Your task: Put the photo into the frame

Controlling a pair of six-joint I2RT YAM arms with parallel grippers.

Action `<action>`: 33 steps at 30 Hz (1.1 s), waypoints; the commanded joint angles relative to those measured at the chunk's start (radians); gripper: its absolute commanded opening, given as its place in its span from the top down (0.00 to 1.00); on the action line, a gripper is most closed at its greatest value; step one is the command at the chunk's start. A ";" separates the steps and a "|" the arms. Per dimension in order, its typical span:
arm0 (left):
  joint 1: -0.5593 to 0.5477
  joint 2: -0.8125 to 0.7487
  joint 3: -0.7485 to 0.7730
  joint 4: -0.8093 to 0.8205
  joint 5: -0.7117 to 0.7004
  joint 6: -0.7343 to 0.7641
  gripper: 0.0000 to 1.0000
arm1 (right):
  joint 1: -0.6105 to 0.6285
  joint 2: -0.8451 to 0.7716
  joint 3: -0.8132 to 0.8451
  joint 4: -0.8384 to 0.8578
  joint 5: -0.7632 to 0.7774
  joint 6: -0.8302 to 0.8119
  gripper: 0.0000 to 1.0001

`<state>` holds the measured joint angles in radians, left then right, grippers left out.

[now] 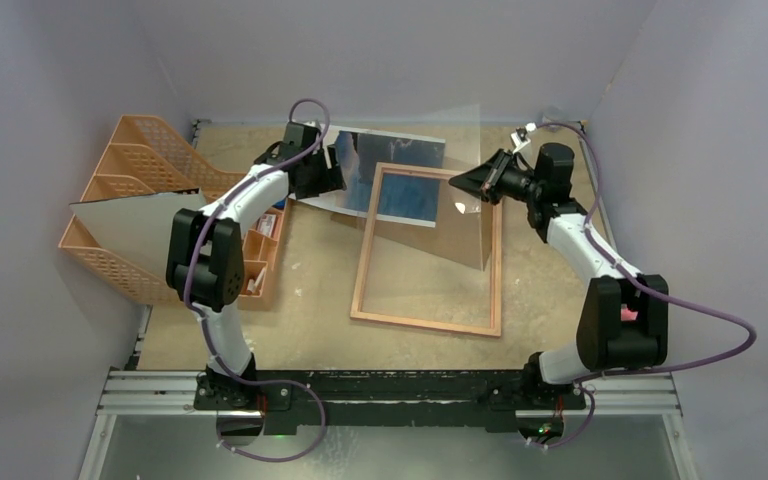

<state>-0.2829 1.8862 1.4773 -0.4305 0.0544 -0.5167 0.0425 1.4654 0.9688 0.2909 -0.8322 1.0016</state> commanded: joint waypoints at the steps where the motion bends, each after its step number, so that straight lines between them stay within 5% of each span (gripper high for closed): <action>1: 0.013 -0.061 0.010 -0.012 -0.083 -0.044 0.29 | 0.018 -0.030 0.053 0.035 -0.024 0.057 1.00; 13: 0.028 -0.099 -0.036 0.011 -0.113 -0.088 0.29 | 0.020 0.074 0.003 0.041 0.039 0.032 1.00; 27: 0.028 -0.011 -0.087 0.155 0.283 -0.077 0.30 | -0.041 0.176 -0.103 0.007 0.104 -0.162 1.00; 33: 0.025 0.024 -0.090 0.180 0.330 -0.074 0.31 | -0.103 0.175 -0.116 -0.026 0.080 -0.223 1.00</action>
<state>-0.2619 1.8942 1.3937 -0.3016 0.3138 -0.5873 -0.0349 1.6585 0.8661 0.2813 -0.7441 0.8513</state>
